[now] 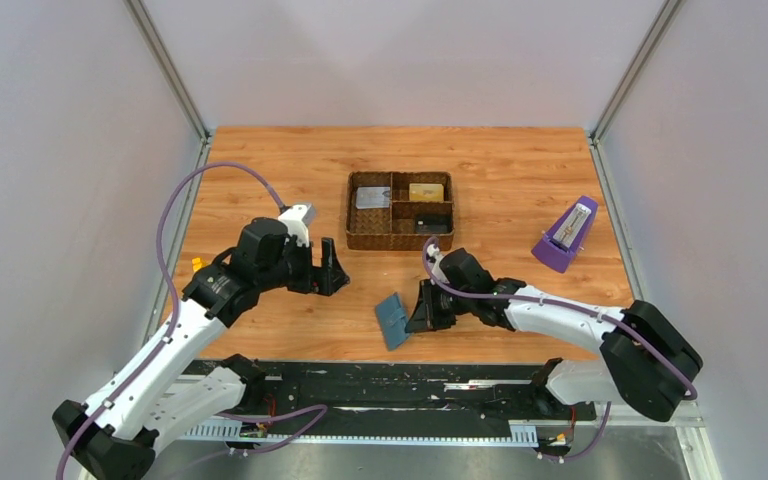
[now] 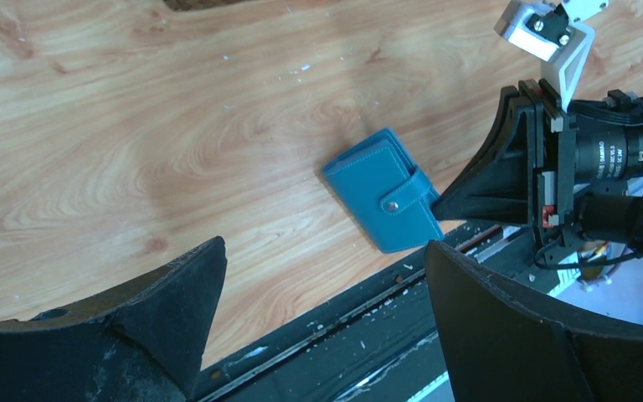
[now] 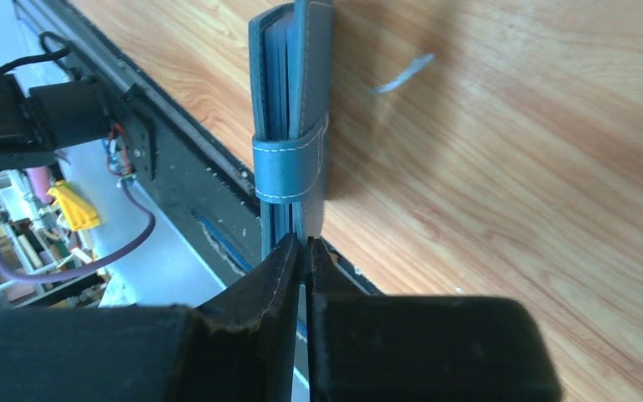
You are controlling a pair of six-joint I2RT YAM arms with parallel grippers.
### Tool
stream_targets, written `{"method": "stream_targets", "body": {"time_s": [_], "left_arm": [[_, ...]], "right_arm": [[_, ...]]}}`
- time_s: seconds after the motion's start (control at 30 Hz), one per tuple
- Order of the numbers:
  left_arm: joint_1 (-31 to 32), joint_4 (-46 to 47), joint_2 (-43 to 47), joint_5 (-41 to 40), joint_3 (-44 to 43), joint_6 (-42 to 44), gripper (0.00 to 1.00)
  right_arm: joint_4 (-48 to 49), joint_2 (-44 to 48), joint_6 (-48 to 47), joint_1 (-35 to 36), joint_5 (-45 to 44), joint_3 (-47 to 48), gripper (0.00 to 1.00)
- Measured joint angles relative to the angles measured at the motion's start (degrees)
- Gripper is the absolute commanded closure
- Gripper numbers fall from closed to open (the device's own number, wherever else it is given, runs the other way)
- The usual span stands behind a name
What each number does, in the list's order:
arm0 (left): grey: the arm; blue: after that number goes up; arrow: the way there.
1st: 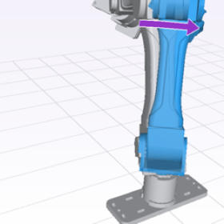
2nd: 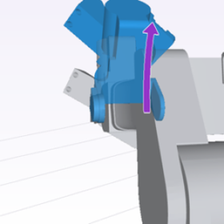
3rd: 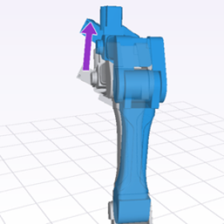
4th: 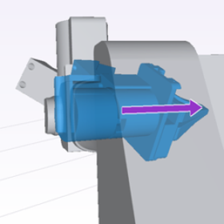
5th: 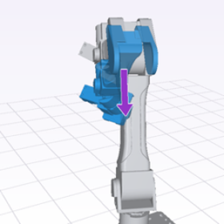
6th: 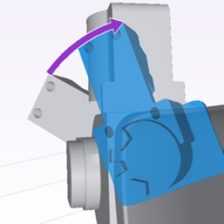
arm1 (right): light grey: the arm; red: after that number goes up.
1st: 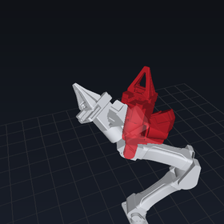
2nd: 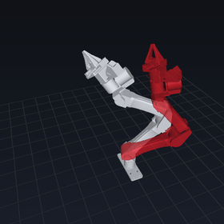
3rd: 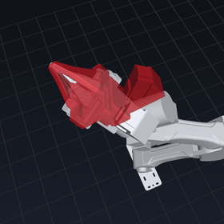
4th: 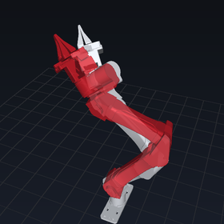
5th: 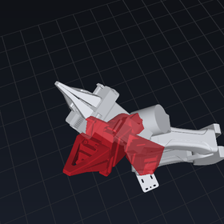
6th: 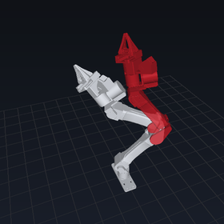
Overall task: Take the credit cards out of the card holder
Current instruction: Place the card holder at the center of the board, then open the card holder at the center of the board.
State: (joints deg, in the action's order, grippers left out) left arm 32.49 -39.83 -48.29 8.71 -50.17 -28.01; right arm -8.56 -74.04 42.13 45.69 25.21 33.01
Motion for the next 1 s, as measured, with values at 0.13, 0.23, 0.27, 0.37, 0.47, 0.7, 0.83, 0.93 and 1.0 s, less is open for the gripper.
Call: {"method": "stream_targets", "body": {"time_s": [0.13,0.23,0.27,0.37,0.47,0.7,0.83,0.93,1.0], "left_arm": [[0.00,1.14,-1.62,1.81,0.61,-0.44,0.06],[0.00,2.60,-2.93,3.45,0.94,-0.72,0.07],[0.00,3.06,-3.39,3.93,1.07,-0.87,0.07],[0.00,3.58,-4.37,4.72,1.29,-1.09,0.07],[0.00,3.63,-4.59,4.70,1.38,-1.07,0.07],[0.00,0.79,-0.83,0.94,1.01,0.02,0.05],[0.00,-2.58,2.89,-2.80,-1.44,1.38,0.04],[0.00,-4.04,6.10,-5.66,-3.15,2.51,0.02],[0.00,-4.61,8.37,-7.39,-3.37,3.02,0.02]], "right_arm": [[-0.66,-0.90,-0.24,0.00,-3.19,-0.20,0.80],[-2.19,-0.90,-0.55,0.00,-5.88,-0.15,0.75],[-2.69,-0.87,-0.59,0.00,-6.49,-0.13,0.74],[-6.01,-0.72,-0.57,0.00,-9.44,0.83,0.72],[-9.55,0.33,-0.11,0.48,-12.52,2.60,0.72],[-15.10,0.39,2.97,6.71,-20.90,10.08,0.72],[-17.84,-5.35,5.31,10.67,-26.29,16.61,0.70],[-20.20,-10.93,6.34,13.18,-30.01,21.29,0.70],[-22.29,-14.53,6.93,14.62,-32.61,24.06,0.70]]}}
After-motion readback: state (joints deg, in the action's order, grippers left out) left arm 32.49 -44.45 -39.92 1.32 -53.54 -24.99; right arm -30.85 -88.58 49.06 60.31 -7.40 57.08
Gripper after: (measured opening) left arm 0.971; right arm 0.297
